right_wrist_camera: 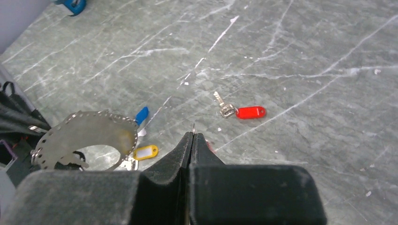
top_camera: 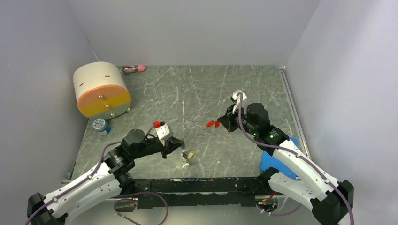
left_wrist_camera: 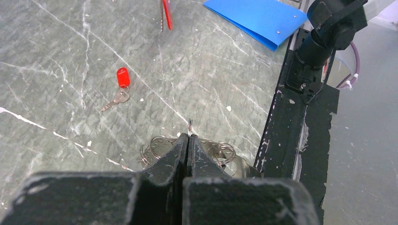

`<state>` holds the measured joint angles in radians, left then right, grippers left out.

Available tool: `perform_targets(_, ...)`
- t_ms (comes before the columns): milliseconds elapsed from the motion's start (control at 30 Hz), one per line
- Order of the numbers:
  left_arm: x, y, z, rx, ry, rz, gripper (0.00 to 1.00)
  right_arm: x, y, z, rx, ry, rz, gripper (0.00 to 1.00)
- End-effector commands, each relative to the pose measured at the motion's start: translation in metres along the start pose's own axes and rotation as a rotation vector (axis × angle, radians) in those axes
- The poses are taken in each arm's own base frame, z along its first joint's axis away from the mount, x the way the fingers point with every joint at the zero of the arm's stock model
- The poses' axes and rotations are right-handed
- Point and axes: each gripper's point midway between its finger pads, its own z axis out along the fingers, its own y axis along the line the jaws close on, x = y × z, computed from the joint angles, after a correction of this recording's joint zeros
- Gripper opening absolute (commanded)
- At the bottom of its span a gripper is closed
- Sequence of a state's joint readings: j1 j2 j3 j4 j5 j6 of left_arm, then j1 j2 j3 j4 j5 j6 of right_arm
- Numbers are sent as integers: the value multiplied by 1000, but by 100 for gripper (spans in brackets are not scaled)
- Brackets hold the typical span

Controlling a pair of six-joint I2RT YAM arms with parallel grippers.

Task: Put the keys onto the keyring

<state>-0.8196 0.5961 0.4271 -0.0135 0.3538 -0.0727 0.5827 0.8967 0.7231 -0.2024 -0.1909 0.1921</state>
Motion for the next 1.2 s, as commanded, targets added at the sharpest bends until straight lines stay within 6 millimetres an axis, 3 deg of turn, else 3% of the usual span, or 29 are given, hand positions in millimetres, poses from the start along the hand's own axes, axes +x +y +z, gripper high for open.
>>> perform_targets(0,-35,-8,3,41,-121,30,3,-17,22,-9,-124,-75,-78,0)
perform_targets(333,-31,-15,6,102,-164,114,3,11,56,-3,-363,52,-79,0)
perform_targets(700,-7,-20,14,177,-192,268,3,28,96,-11,-580,77,-129,0)
perform_targets(967,1,-20,17,192,-197,310,3,45,118,-11,-684,113,-158,0)
perform_targets(1167,-1,-20,17,188,-194,293,3,46,129,-4,-663,112,-181,0)
